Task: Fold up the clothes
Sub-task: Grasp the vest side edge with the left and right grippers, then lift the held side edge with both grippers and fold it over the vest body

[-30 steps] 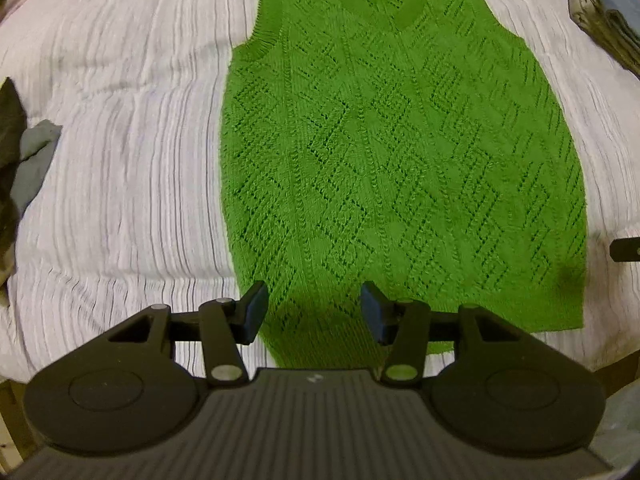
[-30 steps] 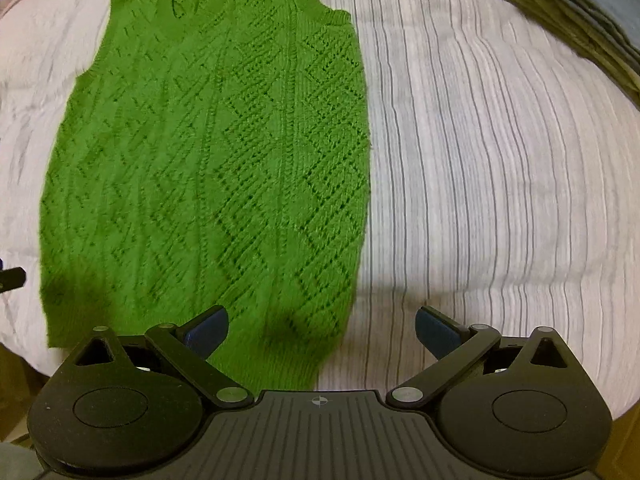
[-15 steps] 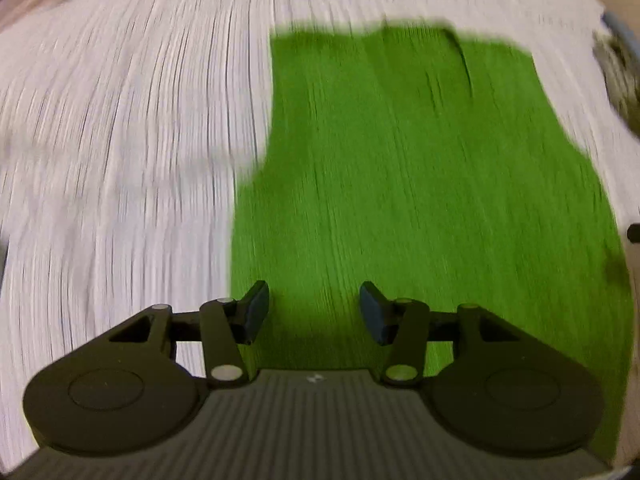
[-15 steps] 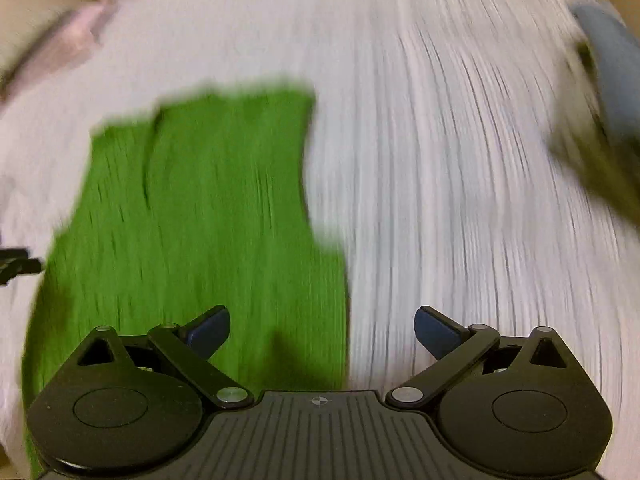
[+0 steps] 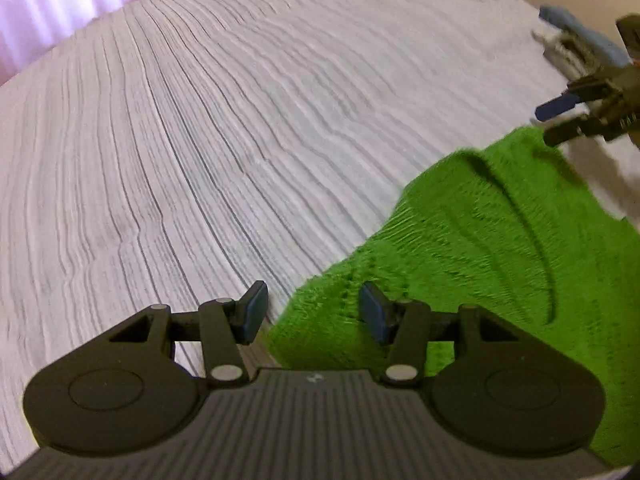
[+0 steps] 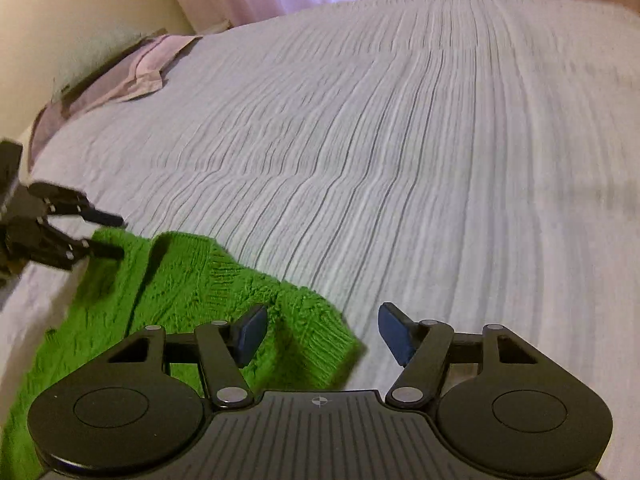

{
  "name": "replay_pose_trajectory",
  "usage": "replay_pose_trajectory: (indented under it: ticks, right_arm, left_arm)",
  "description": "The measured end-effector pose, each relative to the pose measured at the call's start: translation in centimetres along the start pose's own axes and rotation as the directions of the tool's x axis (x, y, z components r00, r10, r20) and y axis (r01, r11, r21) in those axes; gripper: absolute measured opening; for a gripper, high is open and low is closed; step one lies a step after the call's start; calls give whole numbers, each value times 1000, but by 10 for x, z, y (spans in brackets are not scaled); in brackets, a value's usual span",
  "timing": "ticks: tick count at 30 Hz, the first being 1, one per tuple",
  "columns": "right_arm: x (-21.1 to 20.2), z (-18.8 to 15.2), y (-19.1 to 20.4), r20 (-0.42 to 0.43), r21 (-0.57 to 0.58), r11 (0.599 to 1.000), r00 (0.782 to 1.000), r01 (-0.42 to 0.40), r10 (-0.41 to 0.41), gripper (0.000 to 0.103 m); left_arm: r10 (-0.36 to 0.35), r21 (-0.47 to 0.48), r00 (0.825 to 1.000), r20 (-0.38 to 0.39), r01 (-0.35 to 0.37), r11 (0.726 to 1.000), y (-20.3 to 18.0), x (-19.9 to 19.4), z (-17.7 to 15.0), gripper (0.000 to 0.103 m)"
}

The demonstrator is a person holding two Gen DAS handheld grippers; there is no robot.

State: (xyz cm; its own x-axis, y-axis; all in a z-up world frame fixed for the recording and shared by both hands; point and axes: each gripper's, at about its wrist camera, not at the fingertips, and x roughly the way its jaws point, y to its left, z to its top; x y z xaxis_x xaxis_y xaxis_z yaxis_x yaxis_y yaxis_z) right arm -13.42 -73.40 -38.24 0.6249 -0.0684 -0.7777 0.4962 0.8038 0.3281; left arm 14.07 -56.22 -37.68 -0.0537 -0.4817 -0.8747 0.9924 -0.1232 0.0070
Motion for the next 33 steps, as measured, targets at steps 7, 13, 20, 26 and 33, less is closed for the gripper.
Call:
replay_pose_trajectory:
  ticks: [7,13,20,26,33]
  right_arm:
    - [-22,-8,0,62,21,998,996,-62,61,8]
    - [-141,-59,46,251,-56,993,962,-99,110,8]
    - [-234,-219,135,26,-146,989,999,-20,24,9]
    - [-248,-317,158,-81,231,969,995,81,-64,63]
    - [-252,-364,142,219,758,638,974,-138,-50,63]
  left_arm:
    - [-96,-89,994,59,101,991,12,7,-16,8]
    - [-121,-139,951,285,167,976,-9,-85,-50,7]
    - [-146,-183,943,299,207,961,-122,-207,-178,10]
    - [-162,-522,984,68,173,835,-201,-214,-285,16]
    - [-193,-715,958,210,286,638,-191,-201,-307,28]
